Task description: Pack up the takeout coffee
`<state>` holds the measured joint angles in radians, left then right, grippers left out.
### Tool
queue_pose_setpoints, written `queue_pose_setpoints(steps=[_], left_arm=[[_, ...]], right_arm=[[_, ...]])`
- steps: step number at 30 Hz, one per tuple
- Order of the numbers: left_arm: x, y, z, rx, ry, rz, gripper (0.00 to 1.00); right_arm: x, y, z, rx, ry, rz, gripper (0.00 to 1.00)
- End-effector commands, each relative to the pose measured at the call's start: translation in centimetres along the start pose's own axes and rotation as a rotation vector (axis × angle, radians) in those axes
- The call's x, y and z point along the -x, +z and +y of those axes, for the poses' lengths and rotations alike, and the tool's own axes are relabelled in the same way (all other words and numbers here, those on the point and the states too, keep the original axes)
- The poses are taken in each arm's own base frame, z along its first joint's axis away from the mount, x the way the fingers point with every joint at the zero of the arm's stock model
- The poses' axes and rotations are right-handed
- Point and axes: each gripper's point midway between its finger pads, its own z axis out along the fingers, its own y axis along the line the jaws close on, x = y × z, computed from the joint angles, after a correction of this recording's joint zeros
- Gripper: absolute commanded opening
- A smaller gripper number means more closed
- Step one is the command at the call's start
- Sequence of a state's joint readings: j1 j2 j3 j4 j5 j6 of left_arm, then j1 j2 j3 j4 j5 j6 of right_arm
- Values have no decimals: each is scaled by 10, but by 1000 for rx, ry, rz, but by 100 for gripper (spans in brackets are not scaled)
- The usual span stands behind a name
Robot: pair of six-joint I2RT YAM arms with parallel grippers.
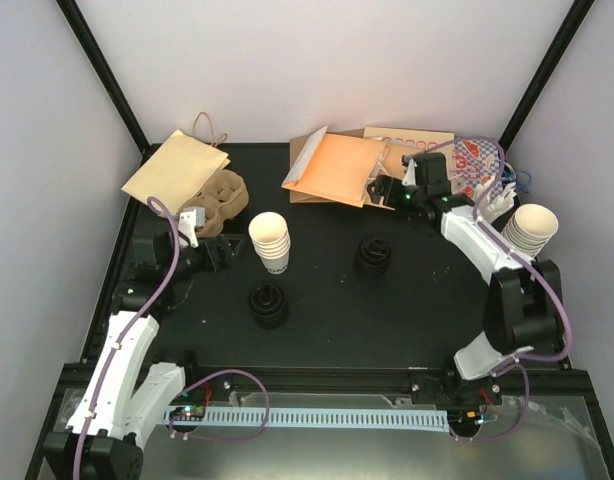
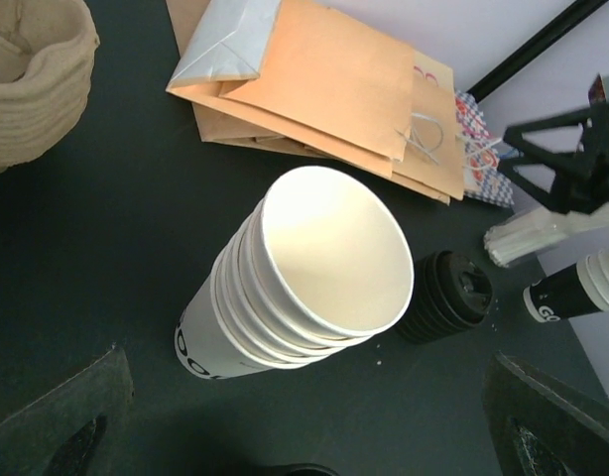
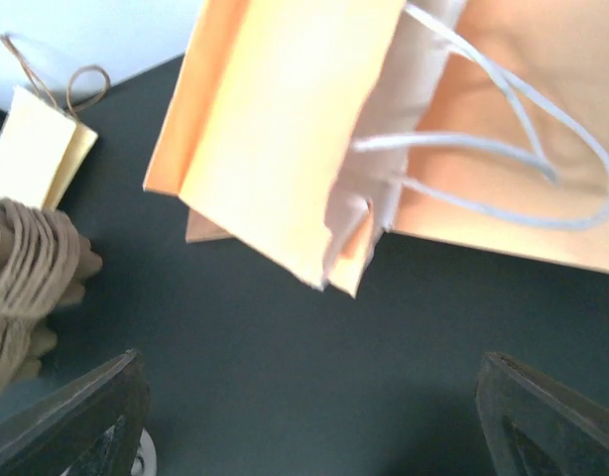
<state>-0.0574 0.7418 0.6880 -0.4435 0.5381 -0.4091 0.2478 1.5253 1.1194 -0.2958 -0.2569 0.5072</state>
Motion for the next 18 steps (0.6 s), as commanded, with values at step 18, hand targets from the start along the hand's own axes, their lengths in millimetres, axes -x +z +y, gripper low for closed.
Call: queue_pose_setpoints(steps=[18], left_arm=[[9,-2,-5,3,87,12,99]], right_arm=[[46,124,21,153,164,46,74]])
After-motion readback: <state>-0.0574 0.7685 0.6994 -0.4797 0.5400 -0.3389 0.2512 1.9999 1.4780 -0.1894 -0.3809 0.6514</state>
